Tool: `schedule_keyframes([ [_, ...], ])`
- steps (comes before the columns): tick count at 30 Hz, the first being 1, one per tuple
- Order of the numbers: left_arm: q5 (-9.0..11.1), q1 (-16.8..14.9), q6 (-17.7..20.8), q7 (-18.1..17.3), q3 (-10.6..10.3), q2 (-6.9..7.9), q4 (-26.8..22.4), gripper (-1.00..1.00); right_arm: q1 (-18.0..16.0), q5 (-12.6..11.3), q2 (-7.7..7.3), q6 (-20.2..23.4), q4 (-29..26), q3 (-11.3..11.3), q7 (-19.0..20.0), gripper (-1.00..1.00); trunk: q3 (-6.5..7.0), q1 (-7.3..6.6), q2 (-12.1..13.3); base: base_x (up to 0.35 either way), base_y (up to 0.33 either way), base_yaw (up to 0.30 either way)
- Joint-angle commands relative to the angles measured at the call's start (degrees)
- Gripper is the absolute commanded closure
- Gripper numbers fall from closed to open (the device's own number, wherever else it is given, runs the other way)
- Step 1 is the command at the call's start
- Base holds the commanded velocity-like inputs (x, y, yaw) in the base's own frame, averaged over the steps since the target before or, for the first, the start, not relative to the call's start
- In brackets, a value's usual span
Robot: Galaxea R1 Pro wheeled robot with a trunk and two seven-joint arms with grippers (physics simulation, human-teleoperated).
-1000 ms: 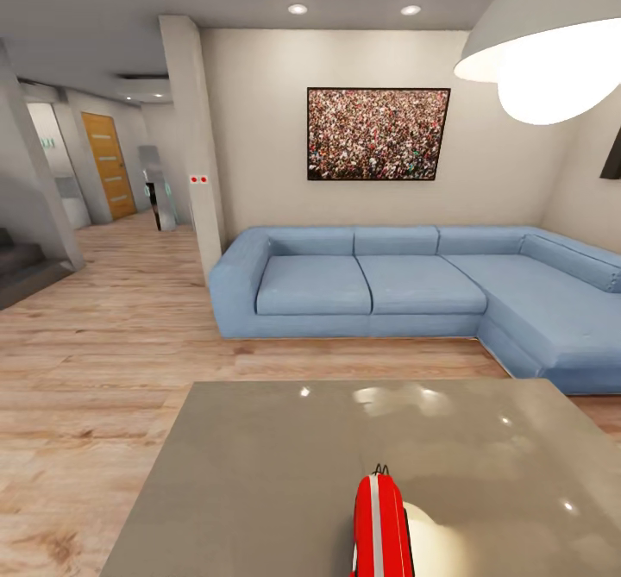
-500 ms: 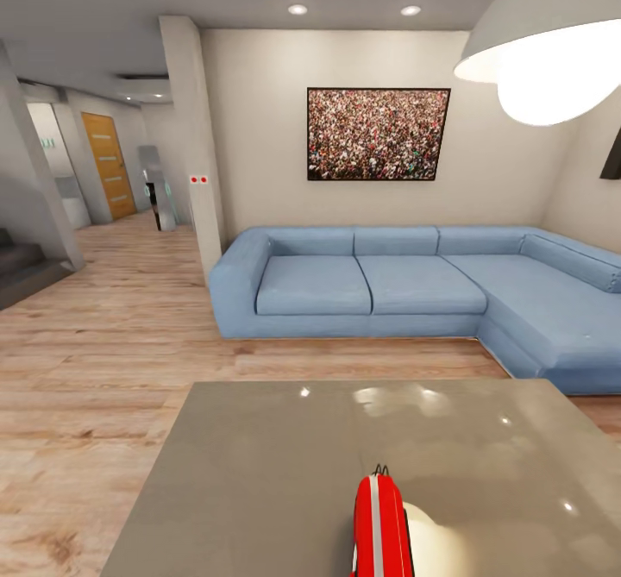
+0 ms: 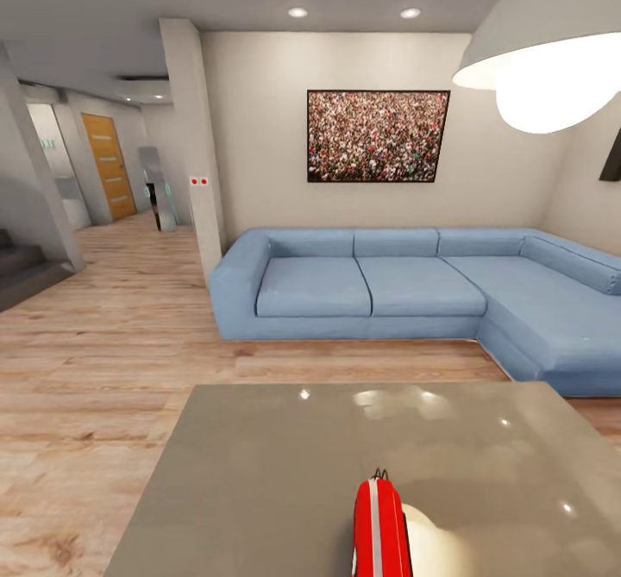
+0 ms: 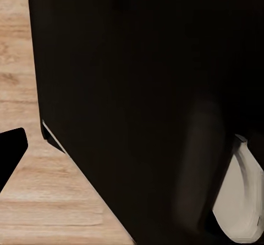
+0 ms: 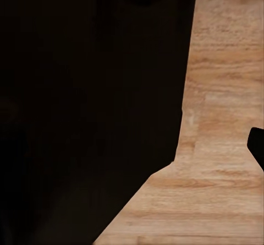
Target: Turn on the radio receiver that's on the table in the living room.
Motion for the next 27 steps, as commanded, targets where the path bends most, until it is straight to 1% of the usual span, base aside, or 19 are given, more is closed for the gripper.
schedule_keyframes([
  [1,0.0,0.0,0.0,0.0,0.0,-0.01,0.0,-1.00,0.0,0.0,0.00,0.0,0.0,0.0,0.0,-1.00,0.19,-0.23,0.4,0.000,0.000,0.000],
  [19,0.0,0.0,0.0,0.0,-0.1,0.04,0.1,-1.00,0.0,-0.1,0.06,-0.1,0.0,0.0,0.0,-1.00,3.40,-4.18,7.6,0.000,0.000,0.000],
  [27,0.0,0.0,0.1,0.0,-0.1,0.07,0.1,-1.00,0.0,-0.1,0.00,-0.3,0.0,0.0,0.0,-1.00,4.24,-5.94,10.8,0.000,0.000,0.000],
])
